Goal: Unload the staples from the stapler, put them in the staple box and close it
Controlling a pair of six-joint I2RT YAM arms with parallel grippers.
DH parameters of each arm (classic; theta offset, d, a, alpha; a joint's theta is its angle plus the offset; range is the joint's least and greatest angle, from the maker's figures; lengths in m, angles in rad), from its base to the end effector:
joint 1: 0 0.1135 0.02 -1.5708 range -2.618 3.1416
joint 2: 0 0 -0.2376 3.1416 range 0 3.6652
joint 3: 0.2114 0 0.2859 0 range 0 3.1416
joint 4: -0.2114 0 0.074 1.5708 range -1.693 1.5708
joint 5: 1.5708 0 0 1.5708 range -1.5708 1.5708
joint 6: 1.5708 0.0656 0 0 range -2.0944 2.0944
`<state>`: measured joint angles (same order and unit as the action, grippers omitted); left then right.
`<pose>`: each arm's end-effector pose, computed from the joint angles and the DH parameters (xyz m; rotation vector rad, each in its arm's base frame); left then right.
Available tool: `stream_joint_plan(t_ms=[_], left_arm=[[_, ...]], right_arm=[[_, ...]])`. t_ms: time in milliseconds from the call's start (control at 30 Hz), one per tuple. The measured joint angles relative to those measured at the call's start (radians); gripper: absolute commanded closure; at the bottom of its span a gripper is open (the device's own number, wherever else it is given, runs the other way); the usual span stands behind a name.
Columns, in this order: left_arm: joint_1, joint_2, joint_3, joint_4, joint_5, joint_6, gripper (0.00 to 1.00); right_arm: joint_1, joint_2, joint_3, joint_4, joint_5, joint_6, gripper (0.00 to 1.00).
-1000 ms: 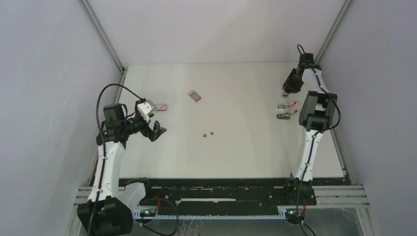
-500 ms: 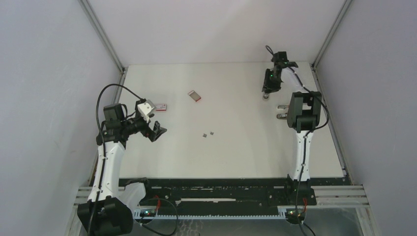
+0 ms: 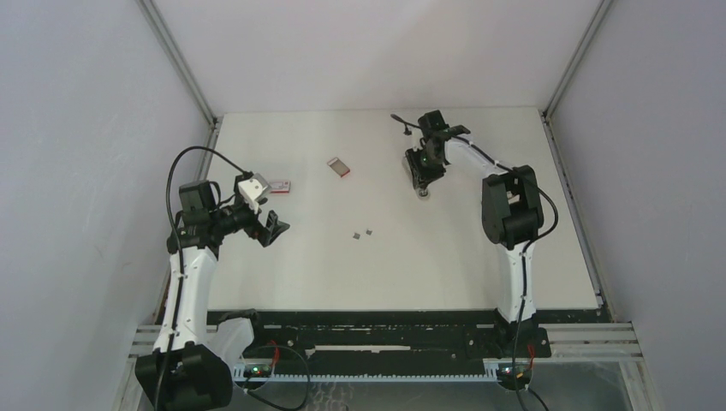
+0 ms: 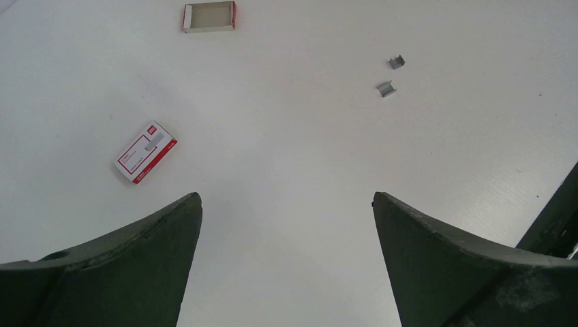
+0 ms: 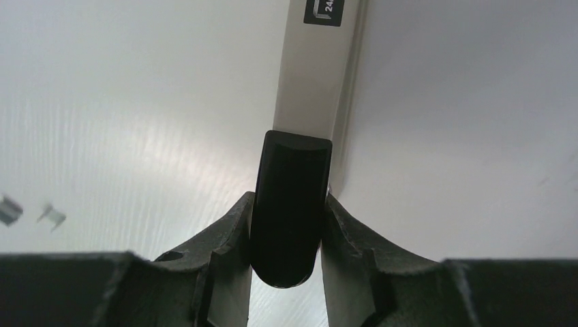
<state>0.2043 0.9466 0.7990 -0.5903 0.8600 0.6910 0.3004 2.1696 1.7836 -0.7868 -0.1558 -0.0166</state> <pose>0.2577 0.0026 0.2459 0.8816 1.8557 -0.4469 0.4644 0.1545 0.1321 -0.4777 2.7137 0.2915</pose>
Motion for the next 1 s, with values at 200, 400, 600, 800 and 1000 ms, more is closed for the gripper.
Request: stream_joint_plan(t_ms=[200,400,600,800,1000], left_arm=[[0.001,-0.009,0.0,0.0,0.0,0.0,0.0],[0.001,-0.013,0.0,-0.002,0.0,0.0,0.0],[0.001,-0.021,0.0,-0.003,0.001,0.0,0.0],[0.001,-0.02,0.0,-0.003,0.002,-0.009,0.0],[0.001,0.01,0.0,-0.002,0.005,-0.035,0.0]], right_arm=[[0.072,-0.077,-0.082,0.015,-0.016,-0.146,0.82],[0.112,-0.102,-0.124,0.019,-0.068,-0.272,0.82],[0.134,-0.103,-0.151,-0.002,-0.165,-0.401,0.81],[0.183,-0.103,-0.156,-0.058,-0.243,-0.524,0.76],[0.209,-0.103,-0.154,-0.1,-0.25,-0.588,0.6]])
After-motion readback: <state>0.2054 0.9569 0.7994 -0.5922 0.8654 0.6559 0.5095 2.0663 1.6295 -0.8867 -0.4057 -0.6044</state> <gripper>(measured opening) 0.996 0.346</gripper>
